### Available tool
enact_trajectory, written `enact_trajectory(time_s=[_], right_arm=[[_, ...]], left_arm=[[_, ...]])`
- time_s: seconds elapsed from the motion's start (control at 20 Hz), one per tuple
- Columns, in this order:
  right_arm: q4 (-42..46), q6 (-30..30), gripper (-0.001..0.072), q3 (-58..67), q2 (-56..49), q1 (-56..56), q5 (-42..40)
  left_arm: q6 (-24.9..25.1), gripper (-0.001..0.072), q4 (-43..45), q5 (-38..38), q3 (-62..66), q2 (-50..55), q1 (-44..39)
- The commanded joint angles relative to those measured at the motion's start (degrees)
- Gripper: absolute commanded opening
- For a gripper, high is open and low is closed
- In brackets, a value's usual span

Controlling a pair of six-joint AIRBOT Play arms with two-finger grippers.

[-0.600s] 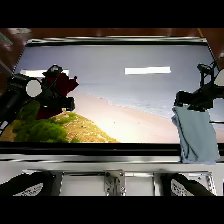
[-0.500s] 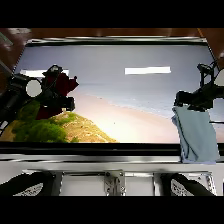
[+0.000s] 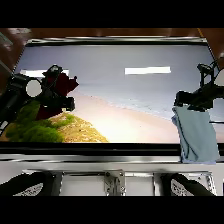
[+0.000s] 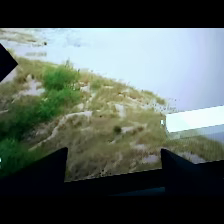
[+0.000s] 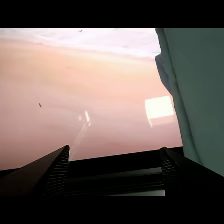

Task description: Fold the shirts.

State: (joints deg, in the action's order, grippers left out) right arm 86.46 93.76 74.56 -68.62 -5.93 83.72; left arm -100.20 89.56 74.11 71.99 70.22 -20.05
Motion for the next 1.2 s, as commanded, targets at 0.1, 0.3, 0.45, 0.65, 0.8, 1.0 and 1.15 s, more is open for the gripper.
enact_trajectory(time_s=[0.1,0.3,0.45,0.65,0.8,1.0,1.15], right_arm=[[-0.09,0.07,0.0690,0.07,-0.02,0.04,0.00],[-1.68,-0.20,0.0689,0.07,-0.02,0.04,-0.59],[-1.29,-2.82,0.0689,0.07,-0.02,0.04,-0.57],[-1.84,-3.58,0.0690,0.04,-0.02,0.04,-3.63],[-3.19,-3.58,0.0689,0.04,-0.02,0.04,-5.35],[-5.03,-3.54,0.0689,0.04,-0.02,0.04,-5.81],[-5.22,-3.34,0.0690,0.04,-0.02,0.04,-6.40]], left_arm=[[0.02,0.0679,0.02,0.00,-0.02,-0.04,0.04],[-0.09,0.0679,-0.31,-0.44,-0.02,-0.02,0.02],[-0.07,0.0678,-2.62,-2.23,-0.02,0.09,0.02],[-1.29,0.0677,0.07,-8.35,3.78,3.21,5.33],[-1.27,0.0678,-0.02,-7.89,15.96,12.15,15.98],[-2.99,0.0672,-2.99,-5.92,30.88,26.51,25.27],[-2.84,0.0672,-4.02,-8.02,32.70,34.32,26.99]])
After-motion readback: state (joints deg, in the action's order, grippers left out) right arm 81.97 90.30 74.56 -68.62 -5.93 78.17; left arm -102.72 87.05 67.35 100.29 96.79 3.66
